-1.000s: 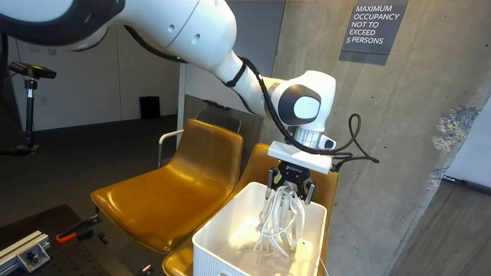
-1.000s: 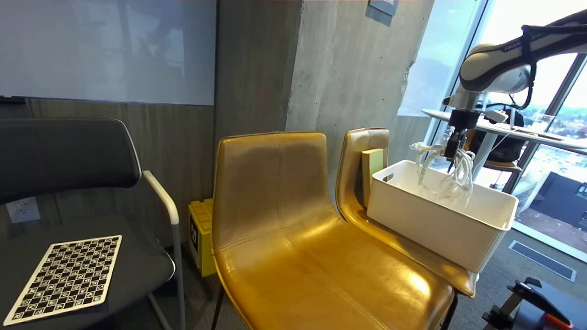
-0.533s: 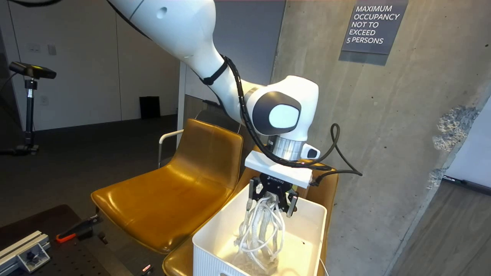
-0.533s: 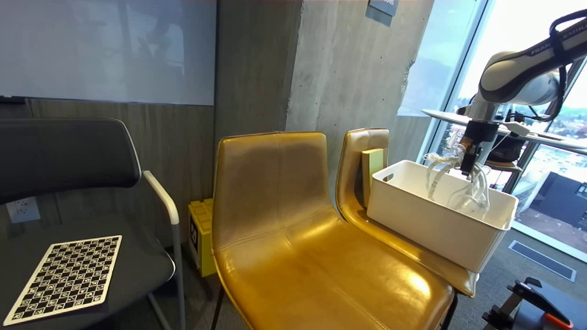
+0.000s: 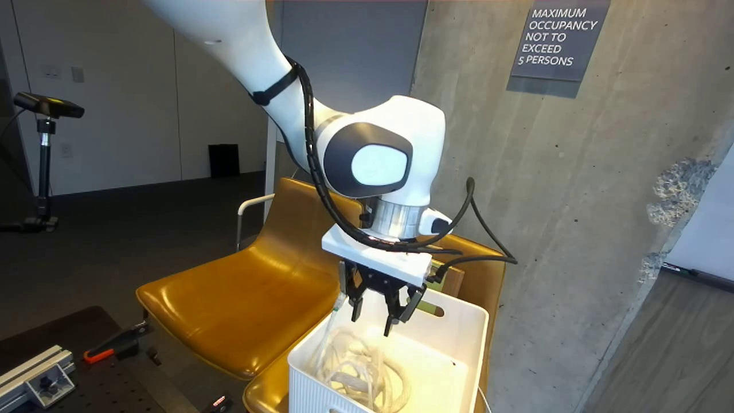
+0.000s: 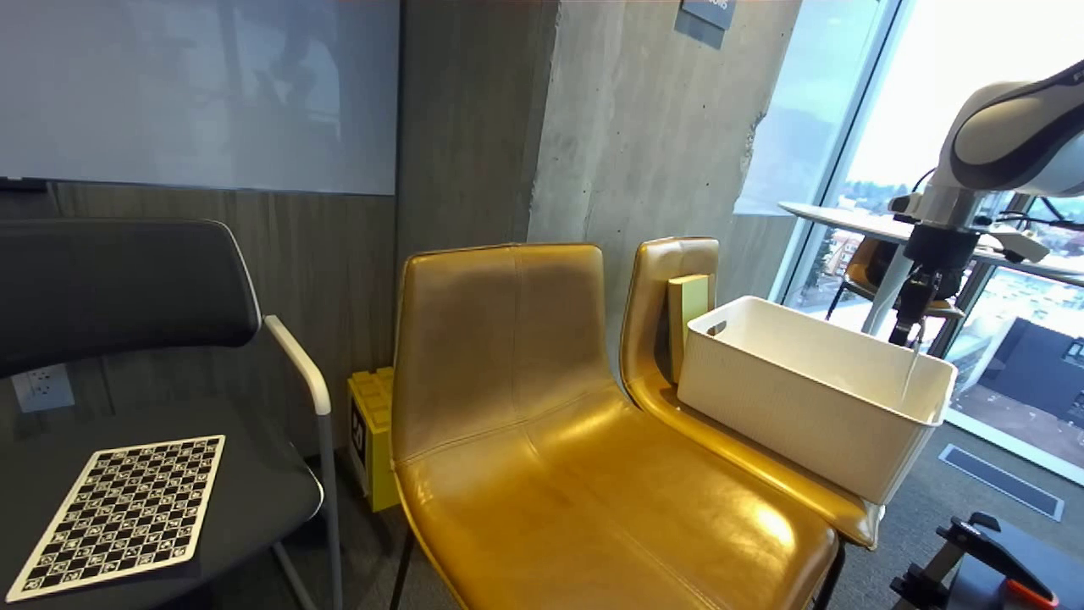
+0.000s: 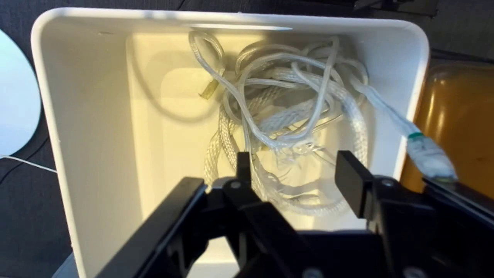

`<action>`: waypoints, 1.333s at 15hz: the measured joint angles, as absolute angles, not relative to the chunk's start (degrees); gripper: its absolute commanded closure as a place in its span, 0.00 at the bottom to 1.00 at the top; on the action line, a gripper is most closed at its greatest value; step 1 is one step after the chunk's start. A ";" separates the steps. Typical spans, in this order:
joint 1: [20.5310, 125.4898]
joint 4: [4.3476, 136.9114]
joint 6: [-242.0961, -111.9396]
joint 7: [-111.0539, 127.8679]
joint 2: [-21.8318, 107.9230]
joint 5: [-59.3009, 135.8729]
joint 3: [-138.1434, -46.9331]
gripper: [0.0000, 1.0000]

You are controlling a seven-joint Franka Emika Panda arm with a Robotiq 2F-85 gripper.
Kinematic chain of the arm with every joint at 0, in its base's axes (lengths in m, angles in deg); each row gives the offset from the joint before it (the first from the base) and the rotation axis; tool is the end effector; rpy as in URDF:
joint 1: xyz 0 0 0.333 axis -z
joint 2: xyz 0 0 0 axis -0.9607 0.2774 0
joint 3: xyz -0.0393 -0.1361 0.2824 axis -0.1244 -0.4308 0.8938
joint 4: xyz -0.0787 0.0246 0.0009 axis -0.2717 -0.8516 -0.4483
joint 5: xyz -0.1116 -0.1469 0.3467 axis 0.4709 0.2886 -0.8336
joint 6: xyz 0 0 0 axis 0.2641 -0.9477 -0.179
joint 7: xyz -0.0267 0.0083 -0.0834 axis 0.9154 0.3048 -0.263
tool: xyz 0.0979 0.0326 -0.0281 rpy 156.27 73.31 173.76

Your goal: Put the ropes in the basket

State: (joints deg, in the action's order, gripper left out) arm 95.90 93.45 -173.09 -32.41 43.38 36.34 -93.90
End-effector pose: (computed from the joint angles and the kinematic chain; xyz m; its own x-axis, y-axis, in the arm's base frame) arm 0.5298 -0.2723 0.3075 0.9847 0.1689 -0.0422 0.1698 -0.9853 0.0180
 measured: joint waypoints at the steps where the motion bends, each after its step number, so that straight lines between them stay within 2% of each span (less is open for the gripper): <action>1: 95.72 93.86 -173.10 -32.36 42.21 36.25 -94.08 0.02; 11: 90.58 97.34 -172.39 -29.91 29.83 34.17 -94.21 0.00; 20: 87.81 90.75 -175.35 -20.69 34.06 37.95 -94.27 0.00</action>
State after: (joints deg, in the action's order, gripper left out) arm 87.81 90.75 -175.35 -20.69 34.06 37.95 -94.27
